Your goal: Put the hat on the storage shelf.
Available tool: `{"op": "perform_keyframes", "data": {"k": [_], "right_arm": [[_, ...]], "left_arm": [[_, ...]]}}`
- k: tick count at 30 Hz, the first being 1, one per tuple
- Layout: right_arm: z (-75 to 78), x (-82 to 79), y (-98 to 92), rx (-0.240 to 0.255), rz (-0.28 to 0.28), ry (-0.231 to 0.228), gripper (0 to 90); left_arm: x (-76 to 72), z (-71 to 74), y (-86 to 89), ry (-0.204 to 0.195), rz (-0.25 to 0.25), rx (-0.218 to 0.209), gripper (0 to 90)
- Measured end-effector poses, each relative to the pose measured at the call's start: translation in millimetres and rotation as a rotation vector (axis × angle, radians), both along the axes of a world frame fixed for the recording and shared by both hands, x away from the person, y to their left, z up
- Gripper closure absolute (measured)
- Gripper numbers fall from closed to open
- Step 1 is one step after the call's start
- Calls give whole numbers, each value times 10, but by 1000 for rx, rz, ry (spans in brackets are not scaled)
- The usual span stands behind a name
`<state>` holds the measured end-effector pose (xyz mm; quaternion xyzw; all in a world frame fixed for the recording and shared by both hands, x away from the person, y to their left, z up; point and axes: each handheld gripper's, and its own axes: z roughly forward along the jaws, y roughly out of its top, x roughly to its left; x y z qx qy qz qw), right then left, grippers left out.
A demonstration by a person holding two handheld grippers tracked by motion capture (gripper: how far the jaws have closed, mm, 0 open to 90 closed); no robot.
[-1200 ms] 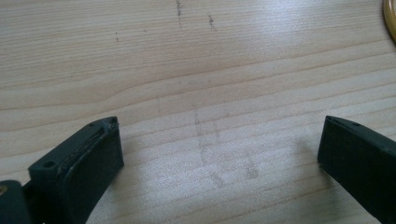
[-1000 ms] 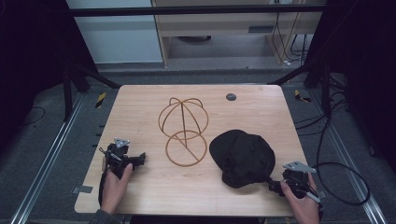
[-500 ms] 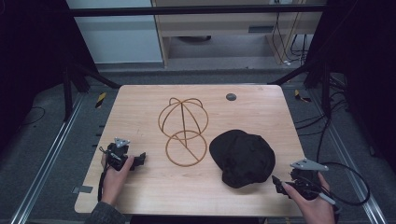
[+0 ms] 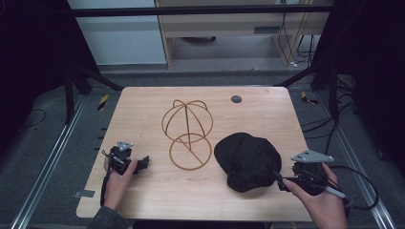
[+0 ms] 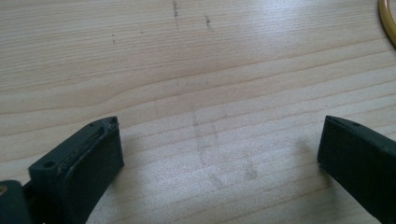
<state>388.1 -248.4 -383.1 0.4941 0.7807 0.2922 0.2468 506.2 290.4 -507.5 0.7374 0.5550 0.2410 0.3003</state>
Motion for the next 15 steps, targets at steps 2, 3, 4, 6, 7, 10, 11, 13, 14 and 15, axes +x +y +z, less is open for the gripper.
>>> {"op": "perform_keyframes", "data": {"k": [2, 3, 4, 6, 7, 10, 11, 13, 14, 15], "right_arm": [[45, 49, 85, 6, 35, 4, 91], [55, 66, 116, 9, 45, 6, 86], [63, 84, 150, 13, 56, 9, 86], [73, 119, 220, 22, 75, 14, 102], [73, 141, 254, 22, 84, 14, 103], [61, 198, 315, 25, 96, 26, 110], [39, 281, 372, 42, 106, 48, 103], [24, 346, 420, 42, 112, 62, 95], [15, 391, 456, 39, 112, 72, 87], [9, 420, 476, 36, 118, 75, 85]], "left_arm": [[0, 0, -1, 0, 1, -1, 0], [0, 0, -1, 0, 1, -1, 0], [0, 0, -1, 0, 1, -1, 0], [-1, 0, -2, 0, 1, 0, 0], [-2, 0, -3, 0, 2, 0, 0], [-2, 0, -4, 0, 2, 0, 0], [-2, 0, -5, 0, 2, 0, 0], [-2, 0, -5, 0, 3, 0, 0], [-2, 0, -6, 0, 2, 0, 0], [-2, 0, -7, 0, 2, 0, 0]]}}
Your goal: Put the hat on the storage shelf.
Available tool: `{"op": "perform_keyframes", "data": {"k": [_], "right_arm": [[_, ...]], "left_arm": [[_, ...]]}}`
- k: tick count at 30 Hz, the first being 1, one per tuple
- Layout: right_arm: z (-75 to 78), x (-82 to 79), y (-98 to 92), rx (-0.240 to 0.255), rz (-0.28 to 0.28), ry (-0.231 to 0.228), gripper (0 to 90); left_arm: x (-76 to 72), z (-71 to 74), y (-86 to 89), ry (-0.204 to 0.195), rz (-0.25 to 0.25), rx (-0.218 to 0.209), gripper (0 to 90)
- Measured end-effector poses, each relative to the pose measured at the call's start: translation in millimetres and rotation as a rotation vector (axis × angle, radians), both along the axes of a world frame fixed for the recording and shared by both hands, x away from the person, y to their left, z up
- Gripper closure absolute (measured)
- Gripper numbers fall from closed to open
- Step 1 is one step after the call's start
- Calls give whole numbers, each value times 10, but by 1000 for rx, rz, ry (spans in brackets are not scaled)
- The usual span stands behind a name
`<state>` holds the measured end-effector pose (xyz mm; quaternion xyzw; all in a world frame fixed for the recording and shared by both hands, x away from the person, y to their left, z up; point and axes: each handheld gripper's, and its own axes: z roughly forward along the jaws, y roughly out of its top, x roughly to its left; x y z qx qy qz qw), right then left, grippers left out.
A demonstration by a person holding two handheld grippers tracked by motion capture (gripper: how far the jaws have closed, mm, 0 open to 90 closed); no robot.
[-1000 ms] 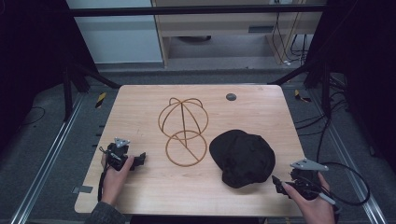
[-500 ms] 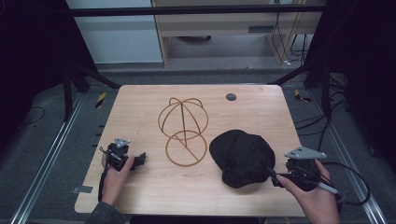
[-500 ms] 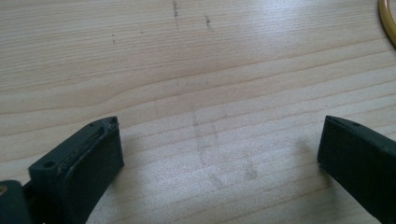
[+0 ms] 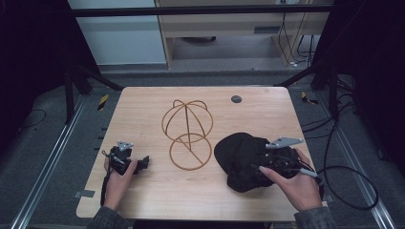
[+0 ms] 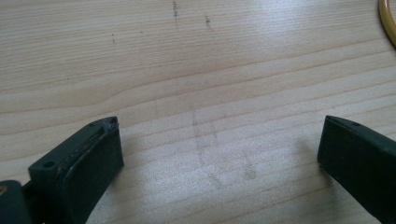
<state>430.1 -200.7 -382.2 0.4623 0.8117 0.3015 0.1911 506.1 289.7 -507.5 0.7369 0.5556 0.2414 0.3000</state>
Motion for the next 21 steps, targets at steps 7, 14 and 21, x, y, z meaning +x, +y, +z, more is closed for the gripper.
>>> {"op": "perform_keyframes", "data": {"k": [7, 14, 21], "right_arm": [[-95, 179, 67, -40, -26, 57, 148], [-138, 235, 6, -29, -24, 91, 298], [-159, 305, -36, -6, -3, 135, 471]], "left_arm": [[0, -1, -9, -1, -2, 0, 0], [0, -1, -17, 0, -5, -1, 0], [0, 0, -26, 1, -12, 0, 0]]}}
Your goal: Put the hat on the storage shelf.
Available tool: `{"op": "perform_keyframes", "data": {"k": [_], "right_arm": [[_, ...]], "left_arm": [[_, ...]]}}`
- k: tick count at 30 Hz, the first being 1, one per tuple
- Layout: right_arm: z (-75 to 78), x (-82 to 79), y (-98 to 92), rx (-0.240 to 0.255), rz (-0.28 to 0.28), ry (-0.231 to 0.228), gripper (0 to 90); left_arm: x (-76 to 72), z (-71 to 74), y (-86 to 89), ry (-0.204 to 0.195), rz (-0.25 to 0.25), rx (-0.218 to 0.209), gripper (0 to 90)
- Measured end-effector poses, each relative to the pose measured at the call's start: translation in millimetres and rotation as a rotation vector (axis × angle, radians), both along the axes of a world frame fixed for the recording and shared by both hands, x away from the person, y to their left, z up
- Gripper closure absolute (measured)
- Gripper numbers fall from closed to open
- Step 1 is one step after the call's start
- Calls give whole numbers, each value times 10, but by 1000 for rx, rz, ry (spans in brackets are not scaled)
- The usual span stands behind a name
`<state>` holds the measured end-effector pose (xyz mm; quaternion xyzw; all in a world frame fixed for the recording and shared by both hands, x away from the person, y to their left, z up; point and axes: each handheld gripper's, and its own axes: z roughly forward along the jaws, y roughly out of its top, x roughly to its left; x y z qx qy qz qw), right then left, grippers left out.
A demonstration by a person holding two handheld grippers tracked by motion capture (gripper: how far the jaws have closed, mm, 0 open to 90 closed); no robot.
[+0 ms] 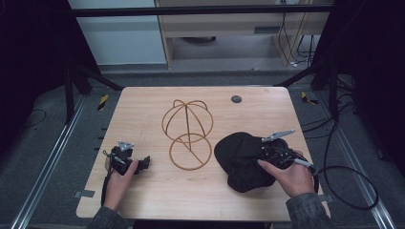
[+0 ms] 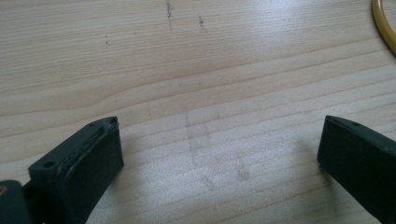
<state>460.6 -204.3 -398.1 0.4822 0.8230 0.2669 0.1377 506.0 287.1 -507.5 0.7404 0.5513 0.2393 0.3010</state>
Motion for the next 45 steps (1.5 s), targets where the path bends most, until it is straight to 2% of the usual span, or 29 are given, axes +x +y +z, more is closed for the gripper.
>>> {"op": "perform_keyframes", "data": {"k": [6, 15, 19, 27, 36, 40, 45], "right_arm": [[24, 42, -39, 14, 22, 15, 701], [39, 117, -71, 39, 49, 12, 850], [80, 146, -67, 38, 70, 16, 864], [331, 259, -45, 15, 100, 33, 872], [558, 422, -19, 18, 110, 37, 874], [707, 473, -14, 25, 103, 15, 874], [887, 464, -73, 34, 92, -42, 874]], "left_arm": [[1, -4, -12, -4, -1, -5, 0], [0, -2, -18, -2, -7, -4, 0], [0, -2, -20, -2, -7, -4, 0], [0, -3, -20, -2, -8, -4, 0], [-1, -3, -21, -2, -8, -4, 0], [-1, -3, -22, -2, -8, -4, 0], [-2, -3, -24, -2, -9, -5, 0]]}}
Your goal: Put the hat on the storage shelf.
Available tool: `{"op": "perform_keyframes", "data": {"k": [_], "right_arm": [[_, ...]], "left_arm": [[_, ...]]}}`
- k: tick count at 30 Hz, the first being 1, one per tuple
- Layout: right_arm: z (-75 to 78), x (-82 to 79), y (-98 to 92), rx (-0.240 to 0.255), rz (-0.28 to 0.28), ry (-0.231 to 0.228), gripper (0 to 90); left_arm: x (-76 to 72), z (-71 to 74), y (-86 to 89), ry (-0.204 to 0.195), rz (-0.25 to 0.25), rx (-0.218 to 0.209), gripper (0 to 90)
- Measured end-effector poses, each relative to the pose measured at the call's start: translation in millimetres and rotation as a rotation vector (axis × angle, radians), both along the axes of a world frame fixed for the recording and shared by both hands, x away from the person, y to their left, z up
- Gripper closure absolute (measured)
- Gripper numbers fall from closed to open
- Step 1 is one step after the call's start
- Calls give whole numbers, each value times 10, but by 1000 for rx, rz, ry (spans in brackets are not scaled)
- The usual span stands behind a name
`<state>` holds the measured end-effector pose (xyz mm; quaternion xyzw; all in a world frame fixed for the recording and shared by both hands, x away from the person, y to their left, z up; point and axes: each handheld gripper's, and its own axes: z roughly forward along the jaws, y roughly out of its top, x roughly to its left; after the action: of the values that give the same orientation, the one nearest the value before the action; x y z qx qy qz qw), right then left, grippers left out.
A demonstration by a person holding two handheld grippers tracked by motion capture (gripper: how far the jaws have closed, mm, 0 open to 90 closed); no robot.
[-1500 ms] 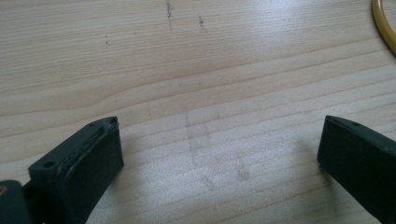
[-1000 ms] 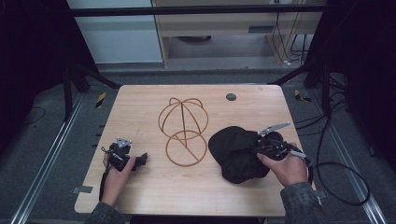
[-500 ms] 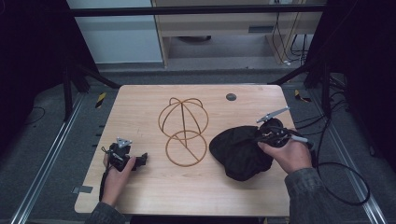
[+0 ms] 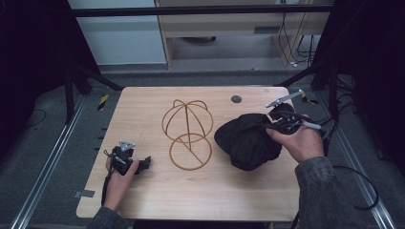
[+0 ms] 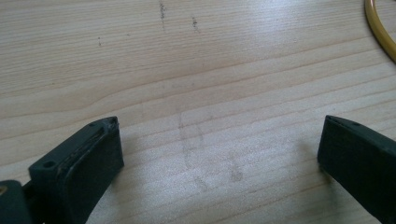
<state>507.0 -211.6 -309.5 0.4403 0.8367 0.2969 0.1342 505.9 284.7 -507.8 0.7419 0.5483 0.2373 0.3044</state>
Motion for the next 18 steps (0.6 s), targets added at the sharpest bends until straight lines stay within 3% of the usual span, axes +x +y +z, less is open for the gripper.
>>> {"op": "perform_keyframes", "data": {"k": [8, 18], "right_arm": [[270, -101, -110, 47, -27, -92, 875], [501, -160, -145, 71, -42, -148, 876]], "left_arm": [[-1, -1, -6, -1, 1, -2, 0], [-2, -1, -6, -1, 0, -1, 0]]}}
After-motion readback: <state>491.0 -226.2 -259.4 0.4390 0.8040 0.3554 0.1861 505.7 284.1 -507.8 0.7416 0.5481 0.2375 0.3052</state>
